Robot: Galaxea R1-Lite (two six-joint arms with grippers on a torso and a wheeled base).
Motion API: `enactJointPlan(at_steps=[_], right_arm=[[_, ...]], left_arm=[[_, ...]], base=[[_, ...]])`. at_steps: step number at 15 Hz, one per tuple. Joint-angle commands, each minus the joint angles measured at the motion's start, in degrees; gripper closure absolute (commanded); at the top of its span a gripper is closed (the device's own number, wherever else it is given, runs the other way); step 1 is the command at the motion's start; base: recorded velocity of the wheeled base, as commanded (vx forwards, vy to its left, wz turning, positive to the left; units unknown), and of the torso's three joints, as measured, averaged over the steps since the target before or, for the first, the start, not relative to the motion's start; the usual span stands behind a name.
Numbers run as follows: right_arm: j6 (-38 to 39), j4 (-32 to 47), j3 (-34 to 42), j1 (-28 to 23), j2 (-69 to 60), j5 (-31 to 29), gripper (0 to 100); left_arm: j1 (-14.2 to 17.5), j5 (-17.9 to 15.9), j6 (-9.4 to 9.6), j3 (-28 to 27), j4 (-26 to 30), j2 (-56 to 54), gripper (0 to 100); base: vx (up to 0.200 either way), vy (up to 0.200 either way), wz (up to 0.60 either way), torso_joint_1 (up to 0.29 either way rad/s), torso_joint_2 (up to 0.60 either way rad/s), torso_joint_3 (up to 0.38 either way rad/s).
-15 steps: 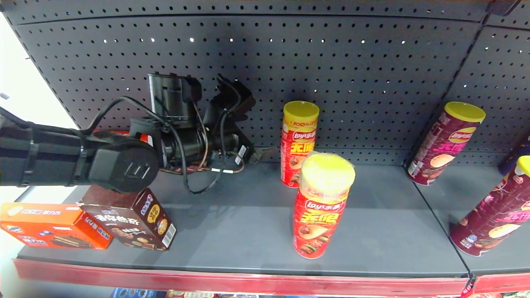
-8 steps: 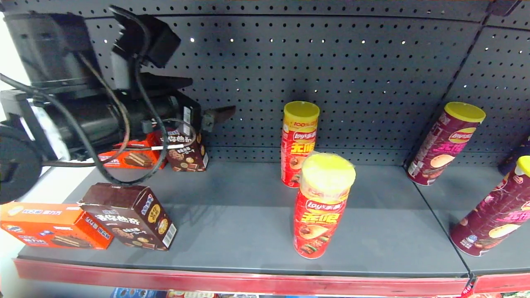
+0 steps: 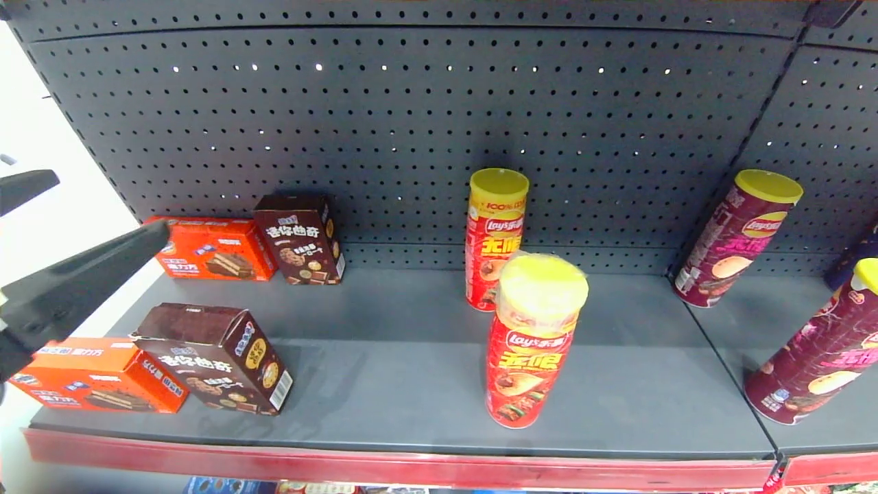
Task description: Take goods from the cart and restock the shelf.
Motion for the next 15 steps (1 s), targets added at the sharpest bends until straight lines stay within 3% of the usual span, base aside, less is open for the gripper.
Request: enactJointPlan(at_steps=[1, 3, 6, 7, 8, 9, 13, 15], right_arm=[[-0.02, -0.02, 0.00, 0.00, 0.11, 0.01, 0], [-0.02, -0.02, 0.00, 0.00, 0.02, 0.01, 0], [0.07, -0.02, 0.00, 0.00, 0.11, 0.01, 0], [-0.02, -0.02, 0.00, 0.00, 0.11, 0.01, 0], [0.07, -0.02, 0.00, 0.00, 0.11, 0.01, 0], [-0.02, -0.02, 0.00, 0.00, 0.11, 0.01, 0], [0.07, -0.02, 0.00, 0.00, 0.11, 0.01, 0], [-0.02, -0.02, 0.00, 0.00, 0.11, 0.01, 0]], left_arm=[[8.49, 0.07, -1.28, 14.15, -2.62, -19.79, 0], [15.35, -0.11, -1.46, 21.00, -2.71, -27.00, 0], [20.27, -0.11, -1.81, 31.02, -1.31, -39.30, 0], [20.45, -0.11, -1.81, 32.43, -0.16, -41.76, 0], [19.92, -0.11, -1.89, 35.33, 5.55, -50.11, 0], [19.22, -0.02, -1.63, 35.33, 10.74, -51.43, 0], [19.13, -2.22, -1.54, 35.33, 22.16, -51.43, 0], [19.13, -2.22, -1.63, 35.33, 21.72, -51.43, 0]], base=[[0.000, 0.000, 0.00, 0.000, 0.00, 0.000], [0.000, 0.000, 0.00, 0.000, 0.00, 0.000], [0.000, 0.000, 0.00, 0.000, 0.00, 0.000], [0.000, 0.000, 0.00, 0.000, 0.00, 0.000], [0.000, 0.000, 0.00, 0.000, 0.00, 0.000], [0.000, 0.000, 0.00, 0.000, 0.00, 0.000], [0.000, 0.000, 0.00, 0.000, 0.00, 0.000], [0.000, 0.000, 0.00, 0.000, 0.00, 0.000]])
